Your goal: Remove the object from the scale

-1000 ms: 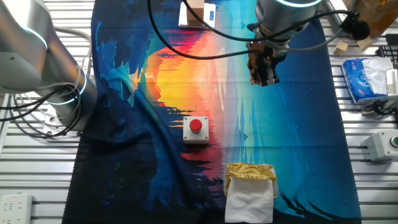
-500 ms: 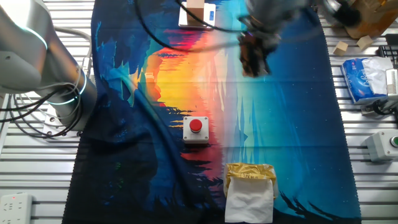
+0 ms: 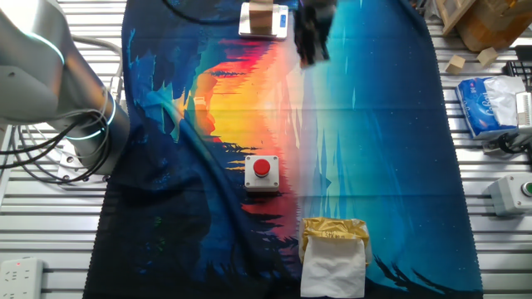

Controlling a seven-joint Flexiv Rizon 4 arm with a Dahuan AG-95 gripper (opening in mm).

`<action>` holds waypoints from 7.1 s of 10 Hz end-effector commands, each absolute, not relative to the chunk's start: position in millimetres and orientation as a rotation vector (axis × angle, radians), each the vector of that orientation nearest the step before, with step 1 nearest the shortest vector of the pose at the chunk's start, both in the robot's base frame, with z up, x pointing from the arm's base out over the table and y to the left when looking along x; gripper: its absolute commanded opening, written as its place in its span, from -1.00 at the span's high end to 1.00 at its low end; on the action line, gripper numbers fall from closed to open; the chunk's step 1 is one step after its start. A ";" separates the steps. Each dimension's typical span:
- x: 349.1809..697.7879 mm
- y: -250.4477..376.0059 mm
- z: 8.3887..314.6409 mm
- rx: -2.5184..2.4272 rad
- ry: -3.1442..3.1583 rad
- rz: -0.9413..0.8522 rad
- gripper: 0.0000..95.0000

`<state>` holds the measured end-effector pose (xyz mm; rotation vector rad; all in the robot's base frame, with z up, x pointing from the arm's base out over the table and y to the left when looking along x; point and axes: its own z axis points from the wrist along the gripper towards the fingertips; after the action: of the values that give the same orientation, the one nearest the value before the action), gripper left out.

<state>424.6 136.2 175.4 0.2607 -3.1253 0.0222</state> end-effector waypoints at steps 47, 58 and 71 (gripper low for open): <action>368.2 339.1 84.2 -0.163 -3.156 -0.041 -0.60; 369.7 340.4 68.8 -0.265 -3.155 -0.051 -0.60; 367.8 337.8 87.5 -0.273 -3.156 -0.020 1.00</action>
<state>370.5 338.4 86.7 -0.2735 -3.1622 -0.0196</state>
